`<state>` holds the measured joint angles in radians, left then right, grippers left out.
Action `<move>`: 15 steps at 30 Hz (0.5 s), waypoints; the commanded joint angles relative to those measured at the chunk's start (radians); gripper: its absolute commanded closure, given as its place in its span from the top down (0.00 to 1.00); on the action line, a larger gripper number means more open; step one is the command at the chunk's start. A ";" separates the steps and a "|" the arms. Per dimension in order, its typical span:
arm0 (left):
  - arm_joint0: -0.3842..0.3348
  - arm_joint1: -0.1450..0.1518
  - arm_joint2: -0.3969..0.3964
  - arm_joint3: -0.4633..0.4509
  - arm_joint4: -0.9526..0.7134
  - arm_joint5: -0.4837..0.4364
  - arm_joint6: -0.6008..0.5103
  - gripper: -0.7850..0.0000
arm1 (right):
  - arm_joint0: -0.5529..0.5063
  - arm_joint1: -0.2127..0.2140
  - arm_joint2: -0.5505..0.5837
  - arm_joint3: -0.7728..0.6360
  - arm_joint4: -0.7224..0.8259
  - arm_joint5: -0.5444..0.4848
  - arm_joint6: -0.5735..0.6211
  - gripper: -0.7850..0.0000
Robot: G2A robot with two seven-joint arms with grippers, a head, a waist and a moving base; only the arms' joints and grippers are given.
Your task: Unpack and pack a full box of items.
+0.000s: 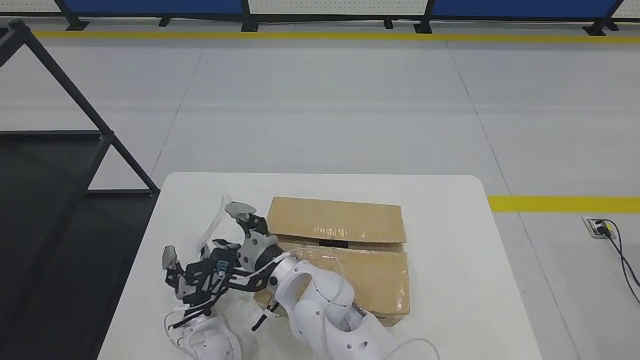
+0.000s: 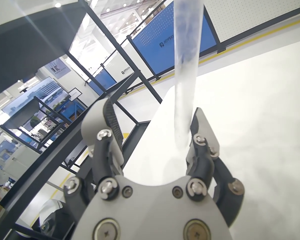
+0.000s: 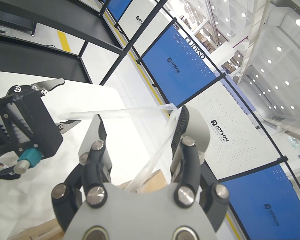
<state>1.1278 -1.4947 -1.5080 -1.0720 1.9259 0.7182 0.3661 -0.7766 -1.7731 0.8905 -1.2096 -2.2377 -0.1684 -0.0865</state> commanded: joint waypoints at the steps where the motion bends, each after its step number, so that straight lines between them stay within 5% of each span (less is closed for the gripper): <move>1: 0.001 0.000 -0.001 0.001 0.000 0.001 0.000 0.45 | -0.001 0.000 -0.002 -0.003 -0.002 -0.003 0.003 0.75; 7: 0.003 0.001 -0.003 0.003 -0.002 0.002 0.000 0.00 | 0.001 0.001 -0.006 -0.004 -0.002 -0.011 0.009 0.76; 10: 0.006 0.001 -0.006 0.002 -0.009 0.006 0.001 0.00 | 0.004 0.000 -0.009 -0.002 -0.005 -0.017 0.015 0.82; 12: 0.009 0.001 -0.010 -0.001 -0.018 0.009 0.002 0.00 | 0.007 0.001 -0.011 0.000 -0.008 -0.024 0.018 1.00; 15: 0.018 0.001 -0.018 -0.010 -0.037 0.010 0.004 0.00 | 0.010 0.001 -0.013 0.004 -0.015 -0.034 0.027 1.00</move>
<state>1.1420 -1.4941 -1.5234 -1.0785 1.8955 0.7292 0.3687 -0.7671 -1.7721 0.8781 -1.2073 -2.2511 -0.1999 -0.0623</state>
